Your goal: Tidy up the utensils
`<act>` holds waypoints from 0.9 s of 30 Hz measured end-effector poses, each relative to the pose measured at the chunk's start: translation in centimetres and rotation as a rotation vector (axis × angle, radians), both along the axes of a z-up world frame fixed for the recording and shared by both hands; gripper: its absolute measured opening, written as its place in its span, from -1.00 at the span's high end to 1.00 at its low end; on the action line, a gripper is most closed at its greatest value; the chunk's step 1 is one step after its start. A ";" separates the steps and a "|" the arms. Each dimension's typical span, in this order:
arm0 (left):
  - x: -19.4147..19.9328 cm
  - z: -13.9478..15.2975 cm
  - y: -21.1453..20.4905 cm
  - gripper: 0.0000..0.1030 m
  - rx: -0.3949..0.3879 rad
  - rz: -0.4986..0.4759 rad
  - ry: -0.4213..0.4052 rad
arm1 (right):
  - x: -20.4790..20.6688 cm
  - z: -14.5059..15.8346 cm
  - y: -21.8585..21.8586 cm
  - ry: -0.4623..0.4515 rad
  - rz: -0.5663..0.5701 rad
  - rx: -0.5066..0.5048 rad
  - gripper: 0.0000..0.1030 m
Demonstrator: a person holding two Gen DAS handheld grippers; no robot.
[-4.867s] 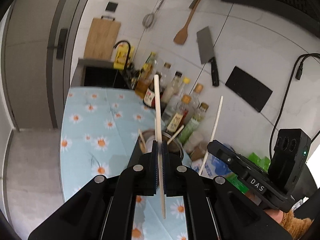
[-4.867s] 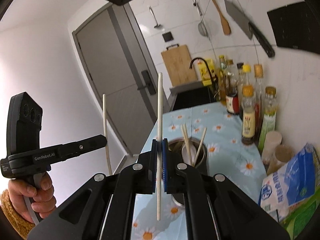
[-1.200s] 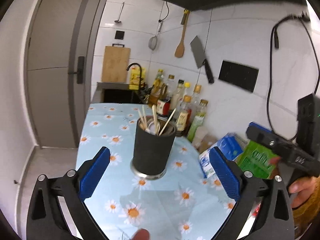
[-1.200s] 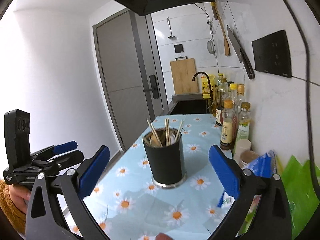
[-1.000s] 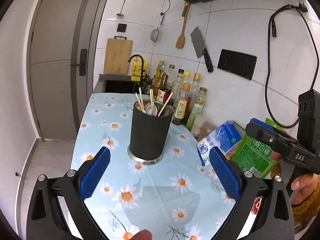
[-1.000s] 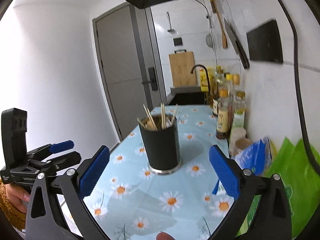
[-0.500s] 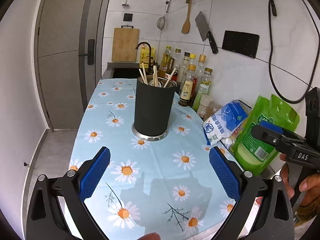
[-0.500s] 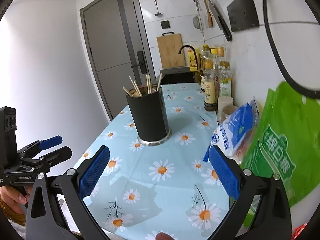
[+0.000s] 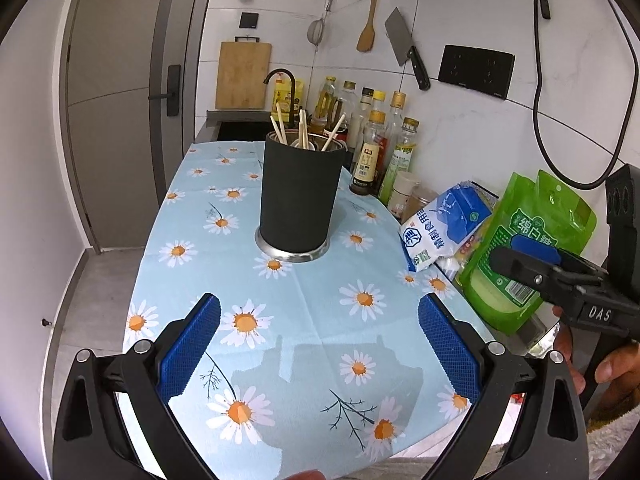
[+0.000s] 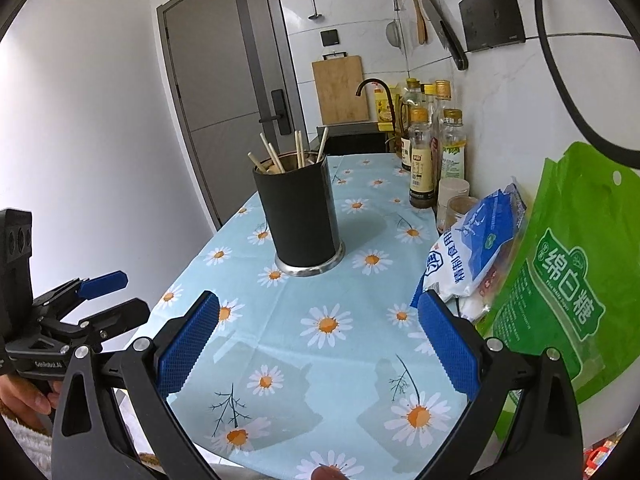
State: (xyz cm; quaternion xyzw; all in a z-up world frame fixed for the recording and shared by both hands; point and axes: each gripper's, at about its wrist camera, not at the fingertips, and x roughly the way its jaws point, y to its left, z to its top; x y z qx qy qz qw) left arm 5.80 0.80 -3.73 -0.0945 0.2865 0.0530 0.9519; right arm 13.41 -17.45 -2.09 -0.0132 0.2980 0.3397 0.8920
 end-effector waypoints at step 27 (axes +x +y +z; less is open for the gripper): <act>0.9 -1.7 0.5 -0.87 -0.048 0.008 0.050 | 0.5 -1.8 0.9 0.054 0.018 -0.014 -0.91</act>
